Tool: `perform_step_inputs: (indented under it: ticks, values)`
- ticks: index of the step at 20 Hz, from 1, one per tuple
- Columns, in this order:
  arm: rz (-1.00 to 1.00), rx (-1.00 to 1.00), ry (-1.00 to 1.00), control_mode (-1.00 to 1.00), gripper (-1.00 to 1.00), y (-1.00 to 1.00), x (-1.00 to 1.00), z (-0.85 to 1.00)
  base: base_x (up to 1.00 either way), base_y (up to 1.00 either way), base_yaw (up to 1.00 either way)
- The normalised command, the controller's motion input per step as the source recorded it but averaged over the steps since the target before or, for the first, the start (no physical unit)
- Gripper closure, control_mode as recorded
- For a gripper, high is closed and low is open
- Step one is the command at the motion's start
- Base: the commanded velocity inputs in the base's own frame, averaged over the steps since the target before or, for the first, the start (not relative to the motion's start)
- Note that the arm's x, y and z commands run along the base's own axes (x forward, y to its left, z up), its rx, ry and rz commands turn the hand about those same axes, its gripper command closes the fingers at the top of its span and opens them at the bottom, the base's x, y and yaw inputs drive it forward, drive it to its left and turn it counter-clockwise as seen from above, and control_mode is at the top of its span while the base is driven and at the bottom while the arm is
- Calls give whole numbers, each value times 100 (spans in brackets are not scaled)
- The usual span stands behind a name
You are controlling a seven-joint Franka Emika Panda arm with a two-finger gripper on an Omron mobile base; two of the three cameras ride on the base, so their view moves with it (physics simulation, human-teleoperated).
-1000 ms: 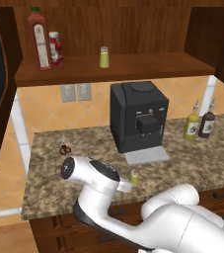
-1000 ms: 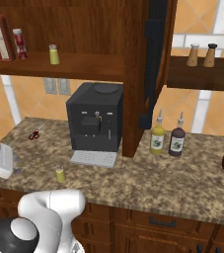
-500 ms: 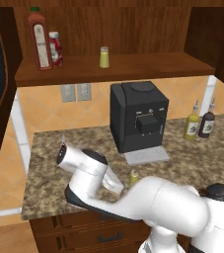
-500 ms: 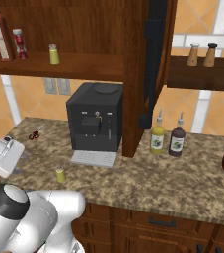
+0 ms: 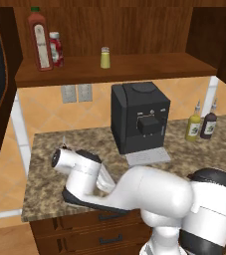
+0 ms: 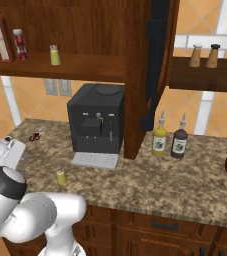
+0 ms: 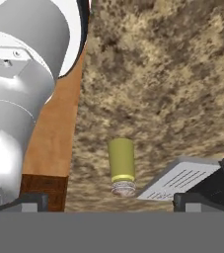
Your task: Put the shaker and condiment bottle from the counter next to their counterparts in the cabinet.
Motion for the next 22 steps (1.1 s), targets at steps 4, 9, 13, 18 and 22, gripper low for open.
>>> perform_step_inputs:
  ticks: [4, 9, 13, 18, 22]
  values:
    - [21, 6, -22, -100, -100, -38, 13, -22, 0, 0, 0]
    - [12, 1, -14, -100, -100, -43, 0, -11, 0, 0, 0]
    - [1, 0, 0, -100, -100, -19, 9, -19, 0, 0, 0]
    - [0, 0, 3, -100, -100, -3, 36, -9, 0, 0, 0]
    - [0, 0, 5, -100, -100, 0, 51, -18, 0, 0, 0]
